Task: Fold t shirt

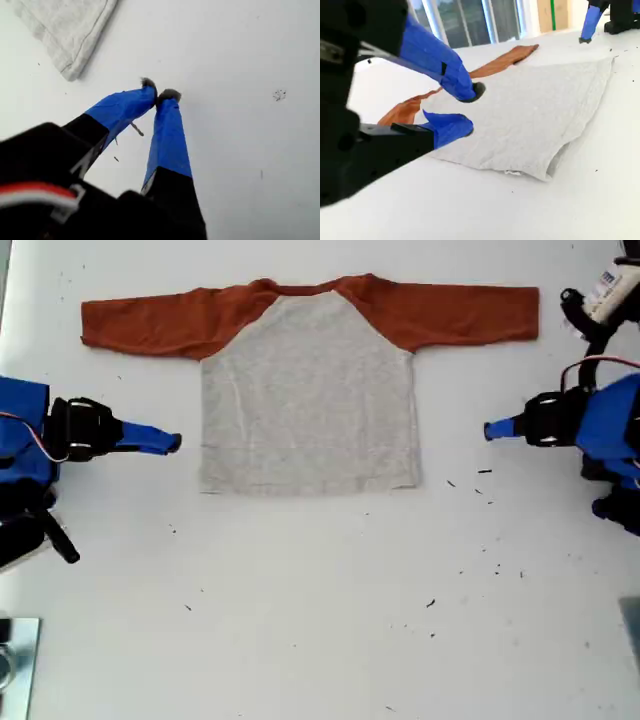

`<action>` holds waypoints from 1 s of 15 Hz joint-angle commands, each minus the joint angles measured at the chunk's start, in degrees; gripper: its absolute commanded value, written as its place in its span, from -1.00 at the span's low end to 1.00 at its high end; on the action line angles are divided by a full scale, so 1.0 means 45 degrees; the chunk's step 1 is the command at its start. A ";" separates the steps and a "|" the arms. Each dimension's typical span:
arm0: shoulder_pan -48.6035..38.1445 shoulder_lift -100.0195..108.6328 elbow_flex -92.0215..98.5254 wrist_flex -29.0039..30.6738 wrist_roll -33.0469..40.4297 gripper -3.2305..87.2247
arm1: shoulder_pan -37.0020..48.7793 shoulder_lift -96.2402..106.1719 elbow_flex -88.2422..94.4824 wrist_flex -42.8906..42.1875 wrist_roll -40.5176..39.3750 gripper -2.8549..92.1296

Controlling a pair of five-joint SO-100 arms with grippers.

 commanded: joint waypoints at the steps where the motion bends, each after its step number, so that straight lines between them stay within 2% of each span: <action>1: -0.0234 0.0098 0.0098 -0.0039 -0.0020 -0.77 | -0.0078 0.0156 0.0723 0.0078 0.1680 -0.86; 2: 0.0156 0.0098 0.0098 -0.0039 -0.0840 -0.69 | -0.0078 0.0176 0.0723 0.0039 0.2578 -0.86; 3: 0.1172 0.0098 0.0098 -0.0039 -0.1816 -0.62 | -0.0117 0.0176 0.0527 -0.0156 0.1777 -0.86; 4: 0.2070 0.0098 0.0098 -0.0039 -0.1426 -0.35 | -0.0313 0.0176 0.0273 -0.0117 0.0840 -0.86; 5: 0.2305 0.0098 0.0098 -0.0234 -0.1250 -0.44 | -0.0430 0.0176 0.0254 -0.0078 0.1426 -0.86; 6: 0.1738 0.0098 0.0098 -0.0801 -0.0176 -0.79 | -0.0508 0.0176 0.0156 0.0176 0.1895 -0.86; 7: 0.1250 0.0098 0.0098 -0.0371 -0.1074 -0.93 | -0.0527 0.0176 -0.0059 0.0469 0.2598 -0.86; 9: 0.0762 0.0098 0.0098 -0.0566 -0.0957 -0.94 | -0.0723 0.0098 -0.1035 0.0566 0.2676 -0.87; 10: 0.1211 0.0098 0.0098 -0.0508 -0.0957 -0.92 | -0.0391 -0.0781 -0.2168 0.0273 0.2441 -0.87; 11: 0.1680 0.0098 0.0098 -0.0039 -0.0957 -0.94 | 0.0078 -0.3184 -0.4219 0.0156 0.1797 -0.87; 13: 0.1660 0.0098 0.0098 -0.0039 -0.0781 -0.94 | 0.2129 -0.9062 -0.9766 0.1875 -0.0645 -0.87; 15: 0.1562 0.0098 0.0098 -0.0039 -0.0586 -0.94 | 0.4707 -1.3066 -1.4063 0.3262 -0.3281 -0.86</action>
